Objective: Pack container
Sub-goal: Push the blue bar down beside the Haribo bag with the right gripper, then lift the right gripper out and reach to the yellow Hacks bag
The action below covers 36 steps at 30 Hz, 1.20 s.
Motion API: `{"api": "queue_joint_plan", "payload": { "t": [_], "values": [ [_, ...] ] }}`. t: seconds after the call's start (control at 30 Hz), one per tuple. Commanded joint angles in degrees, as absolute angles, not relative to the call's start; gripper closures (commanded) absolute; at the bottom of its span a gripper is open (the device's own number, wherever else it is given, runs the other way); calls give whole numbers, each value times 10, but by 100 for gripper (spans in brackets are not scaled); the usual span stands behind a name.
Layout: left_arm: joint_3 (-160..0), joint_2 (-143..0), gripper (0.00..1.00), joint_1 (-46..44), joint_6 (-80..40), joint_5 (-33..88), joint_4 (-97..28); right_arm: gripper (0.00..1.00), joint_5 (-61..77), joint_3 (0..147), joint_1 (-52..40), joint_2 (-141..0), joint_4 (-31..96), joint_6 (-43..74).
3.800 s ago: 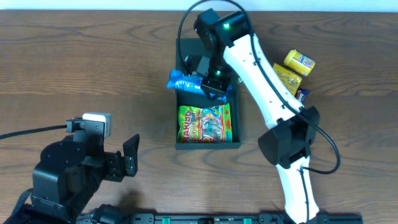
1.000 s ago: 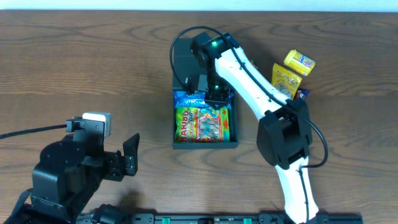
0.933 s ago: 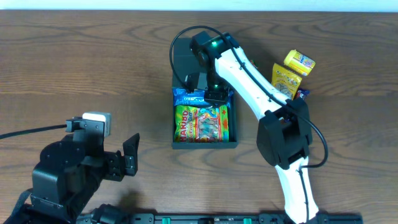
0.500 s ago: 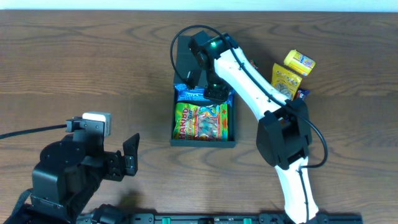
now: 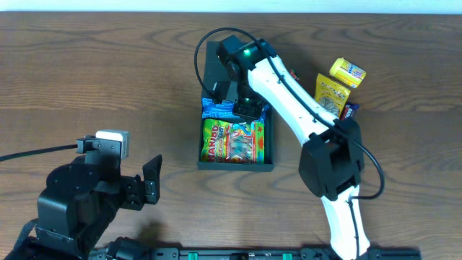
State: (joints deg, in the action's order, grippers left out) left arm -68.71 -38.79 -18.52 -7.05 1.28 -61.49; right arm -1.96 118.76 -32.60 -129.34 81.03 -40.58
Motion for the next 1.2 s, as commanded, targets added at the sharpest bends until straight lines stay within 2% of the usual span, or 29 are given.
{"api": "queue_joint_plan", "payload": {
  "t": [0.0, 0.03, 0.07, 0.17, 0.2, 0.4, 0.57, 0.63, 0.67, 0.7, 0.73, 1.0, 1.17],
  "values": [
    [-692, -386, 4, -183, -62, 11, -615, 99, 22, 1187, -334, -1270, 811, -399],
    [-692, -386, 4, -183, -62, 11, -615, 97, 21, 1187, -335, -1270, 811, -399],
    [-692, -386, 5, -183, -62, 11, -615, 86, 20, 1187, -335, -1270, 811, -399],
    [-692, -386, 5, -183, -62, 11, -615, 25, 19, 1187, -334, -1270, 815, -398],
    [-692, -386, 5, -183, -62, 11, -615, 14, 19, 1187, -334, -1270, 816, -399],
    [-692, -386, 5, -183, -62, 11, -615, 3, 15, 1188, -334, -1268, 816, -398],
    [-692, -386, 5, -183, -62, 11, -615, 12, 15, 1188, -334, -1254, 814, -399],
    [-692, -386, 5, -183, -62, 10, -615, 23, 15, 1188, -333, -1248, 814, -399],
    [-692, -386, 5, -183, -62, 10, -615, 45, 15, 1188, -333, -1244, 816, -399],
    [-692, -386, 5, -183, -62, 10, -615, 79, 16, 1188, -333, -1243, 816, -399],
    [-692, -386, 5, -183, -62, 11, -615, 99, 16, 1188, -333, -1243, 817, -398],
    [-692, -386, 5, -183, -62, 11, -619, 99, 18, 1188, -316, -1243, 795, -337],
    [-692, -386, 5, -183, -62, 9, -619, 99, -38, 1188, -279, -1243, 790, -168]
  ]
}}
